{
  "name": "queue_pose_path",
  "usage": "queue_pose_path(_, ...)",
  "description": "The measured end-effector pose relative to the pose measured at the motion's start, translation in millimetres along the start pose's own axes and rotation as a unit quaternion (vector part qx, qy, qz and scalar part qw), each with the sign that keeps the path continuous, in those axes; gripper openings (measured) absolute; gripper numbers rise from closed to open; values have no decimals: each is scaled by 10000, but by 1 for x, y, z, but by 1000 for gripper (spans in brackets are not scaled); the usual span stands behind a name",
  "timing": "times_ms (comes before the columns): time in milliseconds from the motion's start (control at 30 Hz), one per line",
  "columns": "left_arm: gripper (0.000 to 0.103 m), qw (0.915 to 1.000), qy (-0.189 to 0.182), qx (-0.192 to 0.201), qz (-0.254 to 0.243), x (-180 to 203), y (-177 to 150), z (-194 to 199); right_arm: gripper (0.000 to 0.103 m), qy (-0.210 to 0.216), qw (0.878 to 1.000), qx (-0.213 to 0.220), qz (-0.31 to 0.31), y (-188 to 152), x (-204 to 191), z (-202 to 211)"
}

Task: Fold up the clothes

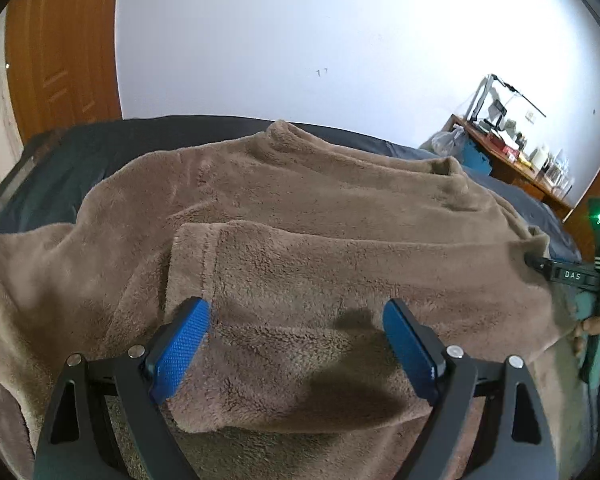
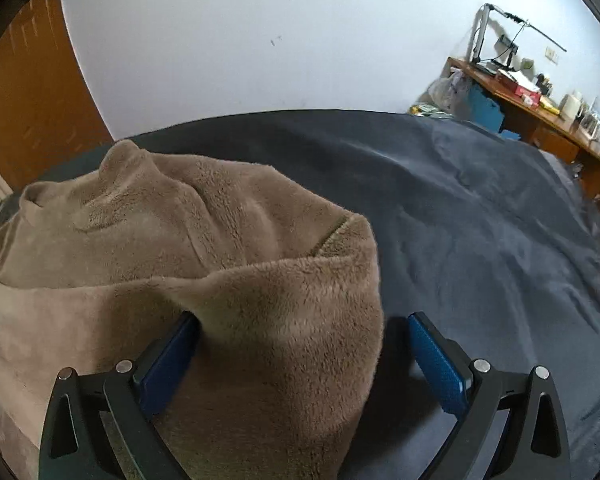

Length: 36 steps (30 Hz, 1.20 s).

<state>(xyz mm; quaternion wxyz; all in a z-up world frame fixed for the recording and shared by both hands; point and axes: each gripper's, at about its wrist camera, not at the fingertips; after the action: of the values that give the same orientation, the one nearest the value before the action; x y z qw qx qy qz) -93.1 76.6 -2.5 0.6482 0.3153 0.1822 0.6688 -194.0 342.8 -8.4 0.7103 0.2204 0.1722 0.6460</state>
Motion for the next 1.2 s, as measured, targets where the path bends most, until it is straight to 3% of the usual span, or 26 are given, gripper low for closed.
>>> queue_pose_path(133, 91, 9992, -252, 70, 293, -12, 1, 1, 102, -256, 9983, 319, 419, -2, -17, 24)
queue_pose_path(233, 92, 9988, -307, 72, 364, -14, 2, 1, 102, 185, 9972, 518, 509, -7, -26, 46)
queue_pose_path(333, 92, 9999, -54, 15, 137, -4, 1, -2, 102, 751, 9931, 80, 895, -23, -36, 43)
queue_pose_path(400, 92, 10000, 26, -10, 82, -2, 0, -2, 103, 917, 9875, -309, 1246, -38, -38, 30)
queue_pose_path(433, 92, 10000, 53, -20, 69, -1, 0, -2, 103, 951, 9855, -307, 1369, -43, -37, 29)
queue_pose_path(700, 92, 9999, 121, -61, 37, -1, -1, -4, 102, 647, 9887, -323, 1316, -47, -27, 43)
queue_pose_path(867, 93, 9999, 83, -54, 59, -2, -1, -4, 102, 804, 9906, 133, 1103, -58, -31, 78)
queue_pose_path(967, 94, 9999, 48, -48, 81, -2, -1, -4, 103, 821, 9876, -306, 1303, -74, -38, 62)
queue_pose_path(1100, 94, 9999, -18, -36, 110, -4, -1, -3, 103, 803, 9858, -21, 1475, -93, -30, 65)
queue_pose_path(1200, 94, 9999, -49, -38, 111, -5, -1, -3, 103, 741, 9862, -72, 1478, -96, -30, 68)
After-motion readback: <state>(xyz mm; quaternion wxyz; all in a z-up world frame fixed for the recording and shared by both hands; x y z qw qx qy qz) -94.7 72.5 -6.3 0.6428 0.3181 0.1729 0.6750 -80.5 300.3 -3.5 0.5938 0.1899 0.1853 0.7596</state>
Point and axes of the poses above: each gripper's, at about its wrist camera, not at the fingertips, and z roughly against the way its jaws point, x to its right, y to its top, and after that the axes turned 1 degree about -y, right-handed
